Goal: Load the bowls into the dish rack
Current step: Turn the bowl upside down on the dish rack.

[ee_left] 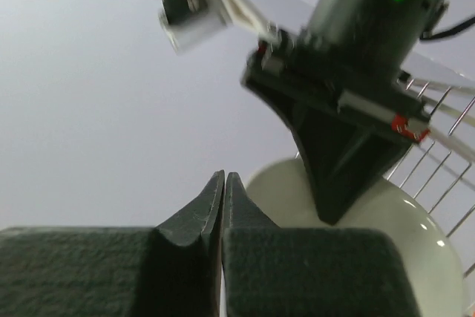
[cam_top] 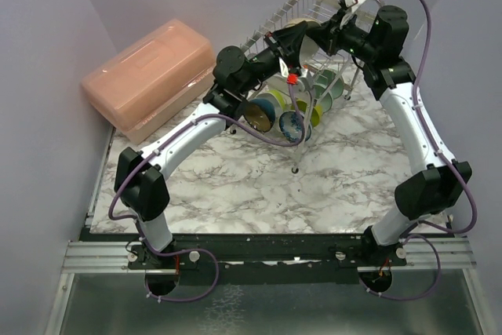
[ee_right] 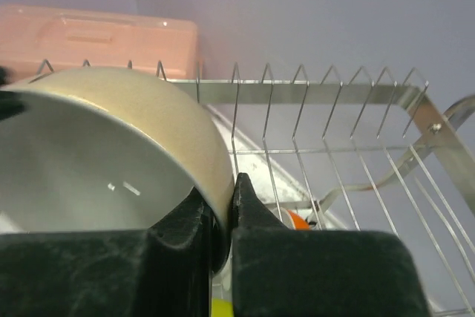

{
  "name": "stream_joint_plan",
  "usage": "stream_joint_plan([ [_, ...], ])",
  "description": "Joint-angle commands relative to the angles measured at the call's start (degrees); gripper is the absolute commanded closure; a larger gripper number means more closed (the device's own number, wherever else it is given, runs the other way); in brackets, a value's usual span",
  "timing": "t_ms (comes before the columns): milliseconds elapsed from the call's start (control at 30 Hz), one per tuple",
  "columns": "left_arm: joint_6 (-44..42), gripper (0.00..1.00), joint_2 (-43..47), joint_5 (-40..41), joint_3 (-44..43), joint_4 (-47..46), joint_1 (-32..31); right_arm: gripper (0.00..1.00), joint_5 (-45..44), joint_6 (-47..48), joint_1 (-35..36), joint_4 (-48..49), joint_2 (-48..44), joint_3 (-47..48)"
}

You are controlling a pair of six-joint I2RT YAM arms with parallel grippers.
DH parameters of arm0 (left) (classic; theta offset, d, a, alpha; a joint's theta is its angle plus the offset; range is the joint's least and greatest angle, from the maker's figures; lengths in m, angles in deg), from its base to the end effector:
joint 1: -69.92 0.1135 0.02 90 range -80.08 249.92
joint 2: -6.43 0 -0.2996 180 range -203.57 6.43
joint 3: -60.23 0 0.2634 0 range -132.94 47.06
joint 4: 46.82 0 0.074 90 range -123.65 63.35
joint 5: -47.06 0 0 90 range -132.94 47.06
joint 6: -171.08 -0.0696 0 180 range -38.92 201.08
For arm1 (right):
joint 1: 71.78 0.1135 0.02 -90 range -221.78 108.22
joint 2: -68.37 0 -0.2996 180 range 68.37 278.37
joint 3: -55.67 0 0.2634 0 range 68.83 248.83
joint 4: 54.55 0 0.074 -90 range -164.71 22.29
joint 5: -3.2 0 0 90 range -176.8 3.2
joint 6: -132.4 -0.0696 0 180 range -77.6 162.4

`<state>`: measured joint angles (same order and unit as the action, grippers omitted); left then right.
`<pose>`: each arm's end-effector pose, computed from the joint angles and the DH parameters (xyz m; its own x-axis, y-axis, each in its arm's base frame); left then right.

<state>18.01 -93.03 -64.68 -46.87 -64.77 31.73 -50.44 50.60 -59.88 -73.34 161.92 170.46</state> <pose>0.3420 -0.3018 0.5039 0.8999 0.3458 -0.2658 0.0763 0.4752 0.8766 0.3966 0.1257 0.5135 0.1478 -0.0862 -0.9853 -0.7321 0.6603 -0.1676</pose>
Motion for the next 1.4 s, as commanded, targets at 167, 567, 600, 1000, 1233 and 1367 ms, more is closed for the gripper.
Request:
stream_joint_plan([
  [167,-1.5,0.75,1.6,-3.1,1.6,1.0,-0.2,0.99,-8.7,-1.1,1.9,7.4,-3.8,-4.1],
  [567,21.3,0.21,4.8,6.2,4.3,-9.7,0.0,0.99,-29.6,2.1,5.1,11.9,-4.5,-6.3],
  [600,26.7,0.22,5.3,8.2,4.4,-10.3,0.0,0.99,-31.4,3.1,5.7,12.2,-4.3,-6.3],
  [1000,59.9,0.40,8.3,18.5,4.3,-10.1,0.0,0.99,-48.9,21.3,13.9,27.3,-3.8,-14.5],
  [1233,61.2,0.41,8.3,21.3,1.6,-4.3,0.1,0.99,-55.7,35.1,17.2,43.2,-3.4,-21.5],
  [1367,61.7,0.41,8.3,22.6,1.4,-2.2,0.1,0.99,-59.4,44.5,19.1,52.1,-0.9,-23.2],
])
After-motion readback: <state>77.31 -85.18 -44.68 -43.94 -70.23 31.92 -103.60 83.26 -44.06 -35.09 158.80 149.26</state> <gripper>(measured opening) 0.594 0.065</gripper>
